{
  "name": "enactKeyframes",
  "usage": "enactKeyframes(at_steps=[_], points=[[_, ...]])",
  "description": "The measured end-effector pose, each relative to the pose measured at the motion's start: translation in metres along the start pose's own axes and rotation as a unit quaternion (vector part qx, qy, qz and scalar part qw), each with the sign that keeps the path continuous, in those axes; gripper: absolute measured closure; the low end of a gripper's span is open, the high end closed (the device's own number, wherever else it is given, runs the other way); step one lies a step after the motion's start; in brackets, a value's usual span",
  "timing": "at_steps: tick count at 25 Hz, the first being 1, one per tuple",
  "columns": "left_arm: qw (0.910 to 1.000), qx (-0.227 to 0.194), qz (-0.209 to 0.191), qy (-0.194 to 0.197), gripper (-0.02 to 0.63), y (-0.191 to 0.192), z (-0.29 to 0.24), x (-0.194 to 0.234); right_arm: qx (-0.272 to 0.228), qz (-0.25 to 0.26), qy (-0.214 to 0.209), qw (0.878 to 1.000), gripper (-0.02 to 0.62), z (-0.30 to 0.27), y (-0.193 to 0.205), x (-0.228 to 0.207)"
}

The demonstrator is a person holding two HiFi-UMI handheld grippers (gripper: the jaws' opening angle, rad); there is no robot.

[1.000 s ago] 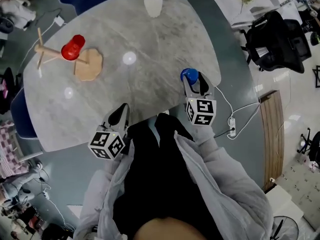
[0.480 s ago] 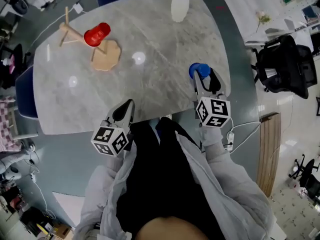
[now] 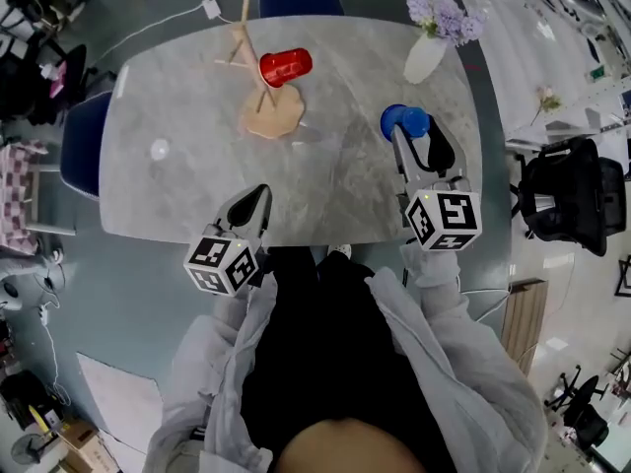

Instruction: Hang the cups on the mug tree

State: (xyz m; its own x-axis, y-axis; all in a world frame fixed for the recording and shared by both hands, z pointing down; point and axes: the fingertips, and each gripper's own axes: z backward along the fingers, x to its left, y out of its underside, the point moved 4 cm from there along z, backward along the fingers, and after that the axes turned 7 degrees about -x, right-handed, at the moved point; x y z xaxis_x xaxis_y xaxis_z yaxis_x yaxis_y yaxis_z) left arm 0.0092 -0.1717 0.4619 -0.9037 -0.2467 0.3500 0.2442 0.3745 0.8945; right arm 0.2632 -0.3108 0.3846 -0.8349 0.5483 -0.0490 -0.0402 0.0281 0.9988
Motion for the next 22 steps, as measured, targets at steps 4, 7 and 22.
enactKeyframes(at_steps=[4, 7, 22], points=[[0.9996, -0.025, 0.001, -0.014, 0.609, -0.023, 0.016, 0.032, -0.018, 0.020, -0.042, 0.999, 0.359, -0.032, -0.037, 0.045], [0.9991, -0.038, -0.002, -0.020, 0.609, -0.037, 0.026, 0.051, -0.033, 0.032, -0.070, 0.996, 0.359, -0.048, -0.063, 0.075], [0.9976, -0.067, -0.011, -0.014, 0.609, -0.079, 0.068, 0.136, -0.101, 0.092, -0.123, 0.983, 0.359, -0.109, -0.134, 0.194]])
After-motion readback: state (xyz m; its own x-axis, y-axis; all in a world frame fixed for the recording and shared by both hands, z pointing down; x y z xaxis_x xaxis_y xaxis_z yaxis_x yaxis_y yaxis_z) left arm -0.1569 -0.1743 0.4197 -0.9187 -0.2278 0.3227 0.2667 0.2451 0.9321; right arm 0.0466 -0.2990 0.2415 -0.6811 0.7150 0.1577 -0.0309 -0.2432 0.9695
